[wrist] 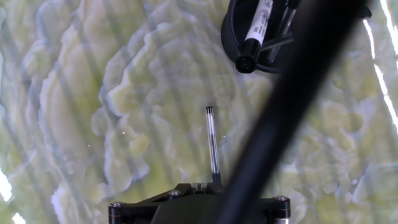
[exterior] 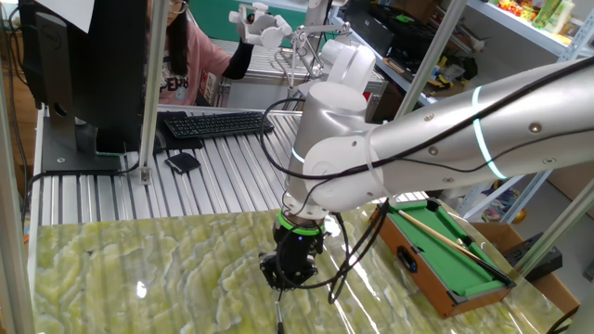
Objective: Put the pen into the pen holder
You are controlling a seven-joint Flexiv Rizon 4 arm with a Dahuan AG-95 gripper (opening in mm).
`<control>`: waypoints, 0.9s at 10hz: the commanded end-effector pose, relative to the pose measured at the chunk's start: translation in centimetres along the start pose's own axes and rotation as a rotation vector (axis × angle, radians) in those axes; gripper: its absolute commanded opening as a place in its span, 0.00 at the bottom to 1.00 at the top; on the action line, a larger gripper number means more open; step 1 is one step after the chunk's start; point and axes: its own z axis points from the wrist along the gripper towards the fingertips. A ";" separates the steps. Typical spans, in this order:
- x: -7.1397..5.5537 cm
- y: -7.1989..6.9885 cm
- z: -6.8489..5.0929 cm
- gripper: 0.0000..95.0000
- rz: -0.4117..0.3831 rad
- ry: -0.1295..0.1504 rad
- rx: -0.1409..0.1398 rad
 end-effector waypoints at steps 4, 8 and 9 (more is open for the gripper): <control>0.1 0.0 -0.1 0.00 -0.025 0.016 0.001; 0.1 0.0 -0.1 0.00 -0.032 0.015 -0.002; 0.2 0.0 0.0 0.00 -0.030 0.014 -0.001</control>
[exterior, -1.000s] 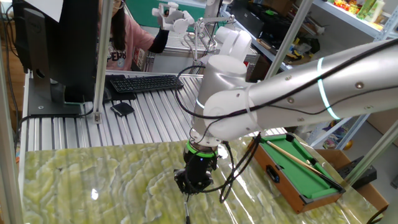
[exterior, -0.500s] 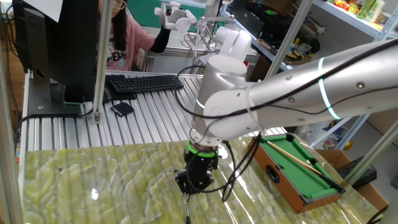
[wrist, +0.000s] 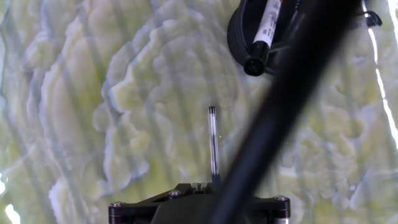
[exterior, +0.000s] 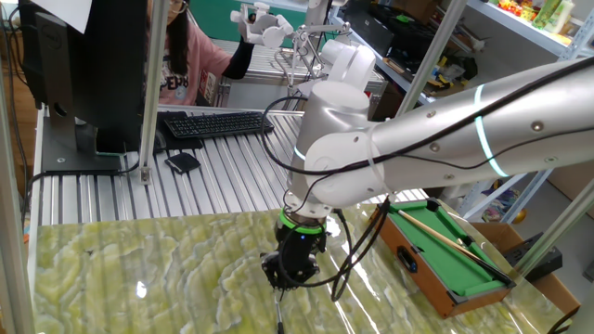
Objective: Put the pen into the pen holder
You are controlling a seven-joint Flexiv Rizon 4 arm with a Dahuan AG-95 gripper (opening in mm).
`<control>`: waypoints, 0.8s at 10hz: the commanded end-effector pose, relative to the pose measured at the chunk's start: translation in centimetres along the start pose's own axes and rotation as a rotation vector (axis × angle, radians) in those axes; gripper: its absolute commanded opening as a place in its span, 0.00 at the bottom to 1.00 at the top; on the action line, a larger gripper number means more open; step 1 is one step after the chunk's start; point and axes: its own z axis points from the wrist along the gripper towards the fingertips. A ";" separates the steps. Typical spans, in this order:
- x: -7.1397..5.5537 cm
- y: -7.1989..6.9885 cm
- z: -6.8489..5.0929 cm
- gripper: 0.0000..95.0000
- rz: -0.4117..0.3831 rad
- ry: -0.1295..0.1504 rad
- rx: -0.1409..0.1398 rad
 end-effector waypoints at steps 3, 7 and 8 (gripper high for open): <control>0.1 0.0 0.0 0.00 0.011 -0.011 0.005; 1.3 -0.5 0.0 0.00 0.002 -0.033 0.023; 1.6 -0.6 0.1 0.00 -0.001 -0.038 0.021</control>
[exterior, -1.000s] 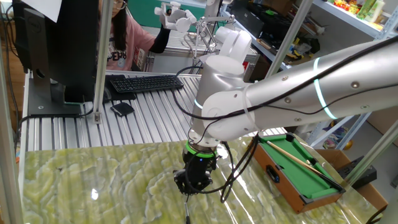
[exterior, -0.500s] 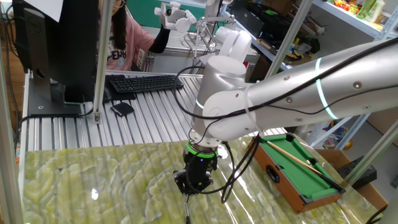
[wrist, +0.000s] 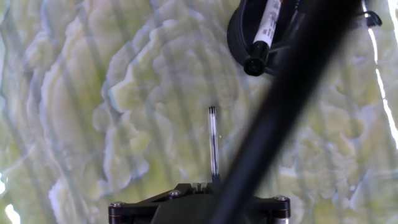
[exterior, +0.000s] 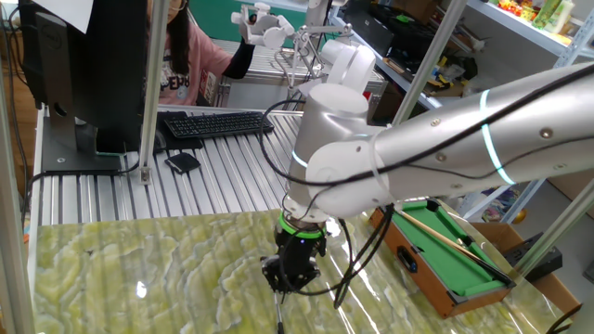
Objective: Put the pen into the pen holder
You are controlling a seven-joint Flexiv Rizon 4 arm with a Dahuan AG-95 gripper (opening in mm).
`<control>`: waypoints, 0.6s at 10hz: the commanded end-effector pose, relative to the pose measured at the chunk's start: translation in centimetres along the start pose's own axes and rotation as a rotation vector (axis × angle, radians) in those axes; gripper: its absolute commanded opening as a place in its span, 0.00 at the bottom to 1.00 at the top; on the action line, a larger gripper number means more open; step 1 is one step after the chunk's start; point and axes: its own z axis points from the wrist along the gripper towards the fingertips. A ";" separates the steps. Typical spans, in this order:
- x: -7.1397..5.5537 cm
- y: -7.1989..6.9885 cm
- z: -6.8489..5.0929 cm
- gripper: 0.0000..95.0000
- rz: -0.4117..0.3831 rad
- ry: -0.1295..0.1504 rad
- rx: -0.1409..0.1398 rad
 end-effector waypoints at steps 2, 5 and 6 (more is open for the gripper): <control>0.9 -0.2 0.1 0.20 -0.008 -0.014 0.000; 1.8 -0.1 0.6 0.20 -0.008 -0.034 0.006; 2.1 0.0 0.9 0.20 -0.008 -0.043 0.005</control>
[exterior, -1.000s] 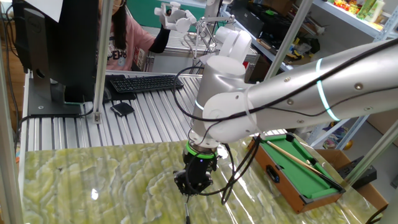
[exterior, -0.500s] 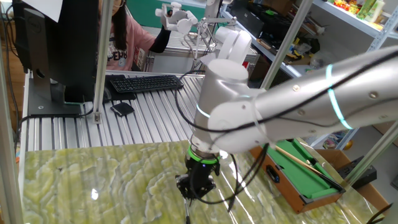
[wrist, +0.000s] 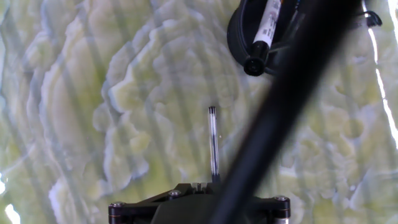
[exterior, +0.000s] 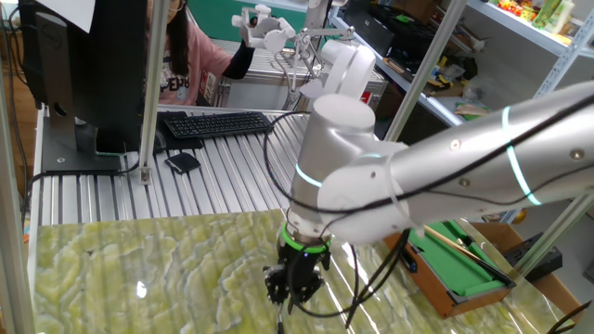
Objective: Put the pen into the pen holder
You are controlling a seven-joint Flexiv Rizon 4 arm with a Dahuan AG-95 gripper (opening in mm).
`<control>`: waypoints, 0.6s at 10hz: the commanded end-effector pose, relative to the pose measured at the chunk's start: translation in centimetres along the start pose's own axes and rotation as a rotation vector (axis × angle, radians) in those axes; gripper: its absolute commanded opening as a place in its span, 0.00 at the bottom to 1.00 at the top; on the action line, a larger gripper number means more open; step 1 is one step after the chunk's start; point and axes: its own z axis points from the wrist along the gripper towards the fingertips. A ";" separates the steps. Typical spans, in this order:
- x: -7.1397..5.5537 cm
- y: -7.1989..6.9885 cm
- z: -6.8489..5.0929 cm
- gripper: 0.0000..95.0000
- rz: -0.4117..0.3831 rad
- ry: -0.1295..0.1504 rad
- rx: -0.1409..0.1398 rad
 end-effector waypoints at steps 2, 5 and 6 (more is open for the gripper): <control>0.4 0.1 0.2 0.20 0.000 -0.007 0.007; 0.5 0.1 0.4 0.20 0.000 -0.006 0.021; 0.4 0.1 0.4 0.20 0.001 -0.005 0.018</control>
